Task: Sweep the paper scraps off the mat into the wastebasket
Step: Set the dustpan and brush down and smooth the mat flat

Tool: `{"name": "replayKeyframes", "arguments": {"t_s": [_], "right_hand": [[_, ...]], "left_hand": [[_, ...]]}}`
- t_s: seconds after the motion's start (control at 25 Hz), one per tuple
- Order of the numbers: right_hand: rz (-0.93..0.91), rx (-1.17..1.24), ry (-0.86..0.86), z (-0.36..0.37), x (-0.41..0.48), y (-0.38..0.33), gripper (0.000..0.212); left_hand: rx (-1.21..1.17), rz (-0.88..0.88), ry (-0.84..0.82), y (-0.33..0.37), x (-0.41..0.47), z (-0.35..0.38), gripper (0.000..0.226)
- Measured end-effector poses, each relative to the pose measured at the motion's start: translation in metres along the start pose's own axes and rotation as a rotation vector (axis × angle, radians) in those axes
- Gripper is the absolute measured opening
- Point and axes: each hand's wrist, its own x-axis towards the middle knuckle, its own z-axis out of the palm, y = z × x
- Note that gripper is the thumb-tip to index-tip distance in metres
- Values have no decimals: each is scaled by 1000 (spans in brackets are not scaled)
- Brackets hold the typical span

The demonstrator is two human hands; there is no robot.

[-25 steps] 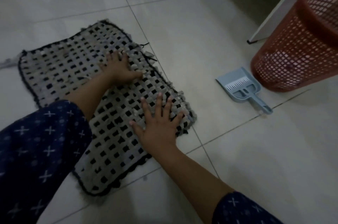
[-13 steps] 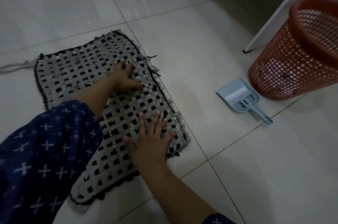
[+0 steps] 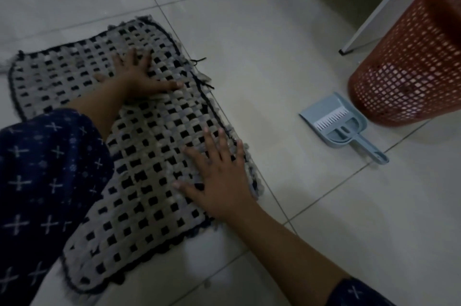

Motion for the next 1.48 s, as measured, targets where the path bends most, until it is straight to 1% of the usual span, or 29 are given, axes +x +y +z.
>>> {"name": "replayKeyframes", "arguments": {"t_s": [0.24,0.36,0.44,0.52,0.68,0.72,0.84,0.88,0.92,1.0,1.04,1.08,1.16,1.32,1.4,1.48], "right_hand": [[18,-35,53,2,-10,-2,68],[26,-35,42,3,-6,-7,69],[74,-100,101,10,-8,-14,69],[152,-139,154,17,-15,-24,64],[178,-156,190,19,-22,-33,62],[181,-160,191,18,-21,-34,62],[190,-171,189,18,-20,-33,62],[190,-169,193,18,-20,-34,62],[190,-167,197,20,-21,-35,61],[190,-167,205,22,-24,-39,60],[191,-171,203,23,-25,-40,59],[189,-174,198,24,-25,-41,60],[181,-184,191,27,-27,-40,62],[147,-185,156,31,-27,-35,63],[146,-157,125,29,-26,-34,64],[129,-99,53,26,-26,-34,64]], "left_hand": [[-29,7,-47,2,3,-12,142],[-5,3,-24,5,0,-11,133],[2,-1,6,7,-3,-9,126],[-5,10,8,4,-2,-5,127],[-23,18,-8,4,11,-13,135],[-27,15,0,10,15,-17,133],[-102,36,13,31,22,-14,115],[-103,48,11,33,23,-11,112],[-84,58,-1,32,23,-8,115],[-57,84,-21,25,25,-8,136],[-53,92,-32,23,25,-11,142],[-55,96,-37,24,24,-14,143],[-37,88,-13,24,24,-12,138],[53,109,47,20,21,1,113],[41,135,79,17,13,3,109],[12,159,143,13,2,10,96]]}}
